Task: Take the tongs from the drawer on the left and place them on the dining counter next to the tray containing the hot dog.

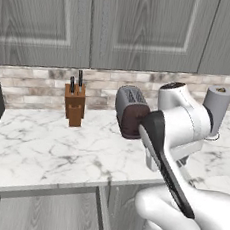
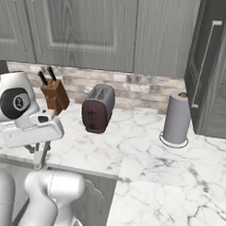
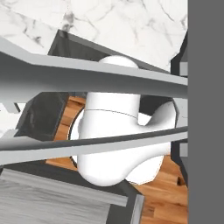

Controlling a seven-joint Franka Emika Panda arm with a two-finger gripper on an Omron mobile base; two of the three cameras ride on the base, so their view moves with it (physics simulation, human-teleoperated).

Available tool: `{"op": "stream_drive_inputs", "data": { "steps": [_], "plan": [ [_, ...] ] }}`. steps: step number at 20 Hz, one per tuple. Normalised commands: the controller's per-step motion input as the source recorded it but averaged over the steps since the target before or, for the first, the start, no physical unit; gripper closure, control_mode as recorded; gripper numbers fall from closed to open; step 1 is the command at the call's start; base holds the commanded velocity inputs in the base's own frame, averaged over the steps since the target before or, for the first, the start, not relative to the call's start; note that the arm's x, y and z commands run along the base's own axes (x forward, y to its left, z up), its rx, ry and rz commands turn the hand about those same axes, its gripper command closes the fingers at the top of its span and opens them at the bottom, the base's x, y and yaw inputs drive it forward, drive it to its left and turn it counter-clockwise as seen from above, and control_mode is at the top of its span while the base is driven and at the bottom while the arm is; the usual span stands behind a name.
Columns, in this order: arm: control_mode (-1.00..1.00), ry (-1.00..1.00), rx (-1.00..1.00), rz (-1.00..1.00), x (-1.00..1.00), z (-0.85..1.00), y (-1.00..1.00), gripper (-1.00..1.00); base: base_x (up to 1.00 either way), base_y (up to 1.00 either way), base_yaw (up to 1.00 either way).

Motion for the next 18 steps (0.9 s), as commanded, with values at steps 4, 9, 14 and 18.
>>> {"op": "stream_drive_inputs", "data": {
  "steps": [4,9,14,18],
  "plan": [
    [-1.0,0.0,0.0,0.0,0.41,0.0,-0.15,1.0,0.0,0.0,0.0],
    [-1.0,0.0,0.0,0.0,0.46,0.0,-0.09,1.0,0.0,0.0,0.0],
    [-1.0,0.0,0.0,-0.01,0.54,0.0,0.0,1.0,0.0,0.0,0.0],
    [-1.0,0.0,0.0,-0.01,0.46,0.0,0.0,1.0,0.0,0.0,0.0]
  ]
}}
